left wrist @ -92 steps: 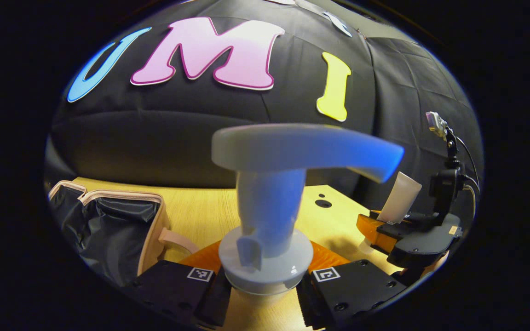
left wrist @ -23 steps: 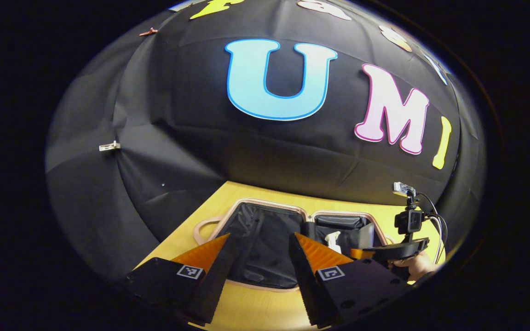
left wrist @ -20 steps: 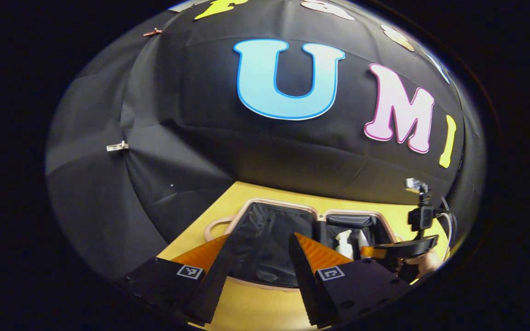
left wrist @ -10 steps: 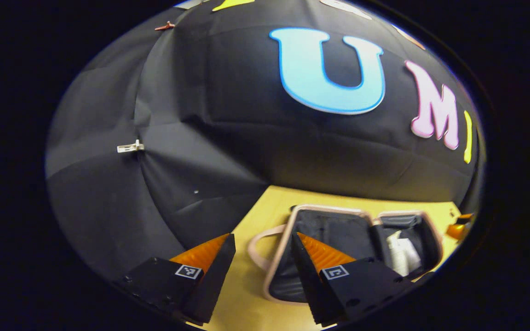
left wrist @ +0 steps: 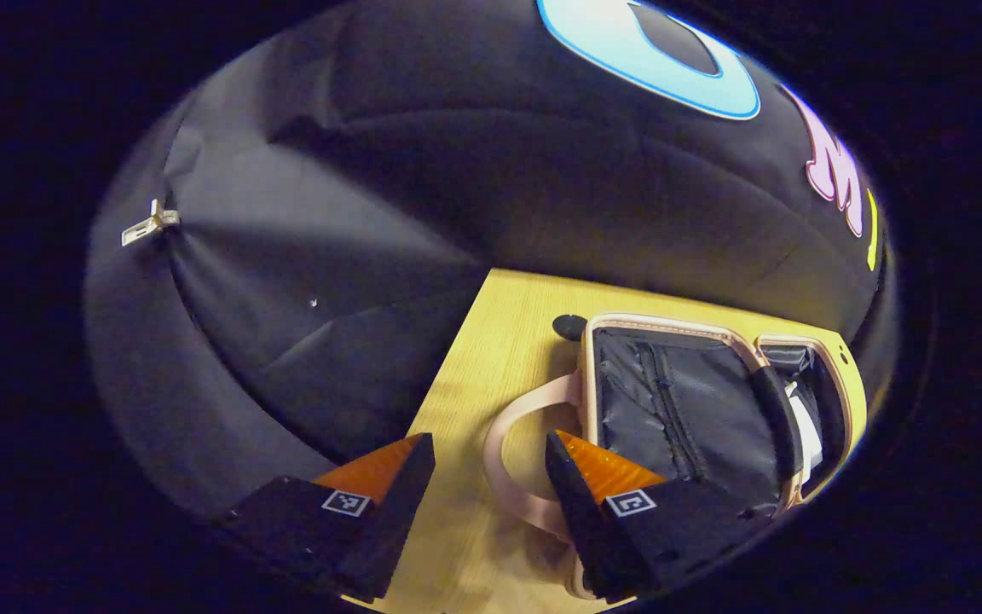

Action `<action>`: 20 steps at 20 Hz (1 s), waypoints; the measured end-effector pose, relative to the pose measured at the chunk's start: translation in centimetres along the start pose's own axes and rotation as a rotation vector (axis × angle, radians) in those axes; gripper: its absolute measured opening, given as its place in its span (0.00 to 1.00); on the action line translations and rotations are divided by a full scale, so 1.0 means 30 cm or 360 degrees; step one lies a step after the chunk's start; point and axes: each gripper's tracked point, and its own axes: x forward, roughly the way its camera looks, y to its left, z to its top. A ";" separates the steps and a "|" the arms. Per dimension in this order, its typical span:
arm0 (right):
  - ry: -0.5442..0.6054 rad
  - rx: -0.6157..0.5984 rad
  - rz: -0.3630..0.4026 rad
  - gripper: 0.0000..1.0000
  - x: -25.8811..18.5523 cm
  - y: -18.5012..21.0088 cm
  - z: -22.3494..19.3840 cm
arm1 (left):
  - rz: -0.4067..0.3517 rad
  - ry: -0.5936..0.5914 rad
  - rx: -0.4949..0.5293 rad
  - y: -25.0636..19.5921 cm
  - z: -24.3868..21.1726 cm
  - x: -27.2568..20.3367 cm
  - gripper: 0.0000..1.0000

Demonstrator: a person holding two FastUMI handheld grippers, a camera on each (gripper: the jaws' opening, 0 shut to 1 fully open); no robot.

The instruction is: First open the suitcase, pack the skin care products into it, and then close the suitcase.

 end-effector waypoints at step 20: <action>0.0141 0.0094 0.0012 0.96 -0.092 -0.064 -0.168 | 0.0046 0.0361 0.0008 -0.020 -0.011 0.038 0.14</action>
